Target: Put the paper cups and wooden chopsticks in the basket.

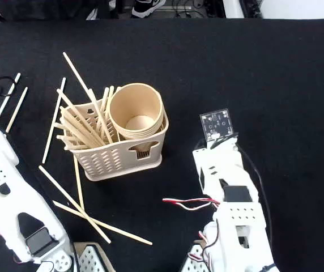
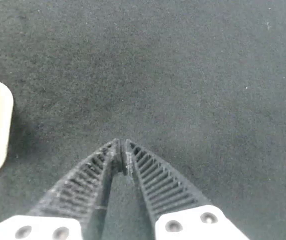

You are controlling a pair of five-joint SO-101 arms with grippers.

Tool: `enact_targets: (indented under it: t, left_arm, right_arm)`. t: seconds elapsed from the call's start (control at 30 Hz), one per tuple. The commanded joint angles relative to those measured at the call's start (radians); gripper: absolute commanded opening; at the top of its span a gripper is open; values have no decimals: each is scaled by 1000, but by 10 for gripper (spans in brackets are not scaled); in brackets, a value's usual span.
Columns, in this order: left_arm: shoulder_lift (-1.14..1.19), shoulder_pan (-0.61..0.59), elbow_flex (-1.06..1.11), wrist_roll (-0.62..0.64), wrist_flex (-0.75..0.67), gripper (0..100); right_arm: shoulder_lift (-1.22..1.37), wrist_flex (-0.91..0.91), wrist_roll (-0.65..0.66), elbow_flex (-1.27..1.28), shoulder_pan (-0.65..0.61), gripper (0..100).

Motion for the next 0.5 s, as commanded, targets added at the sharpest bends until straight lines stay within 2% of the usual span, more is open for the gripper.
enact_targets:
  t: [0.0, 0.13, 0.23, 0.3, 0.47]
  left_arm:
    - [-8, 35, -104, -129, 129, 29]
    - [-11, 39, -47, -224, 123, 29]
    - [-17, 33, -116, -204, 87, 29]
    - [0, 31, -157, -132, -3, 29]
    - [117, 64, -168, 163, -242, 29]
  right_arm:
    - [4, 3, 9, -10, 6, 12]
    - [4, 3, 9, -10, 6, 12]
    - [4, 3, 9, -10, 6, 12]
    - [4, 3, 9, -10, 6, 12]
    - [4, 3, 9, -10, 6, 12]
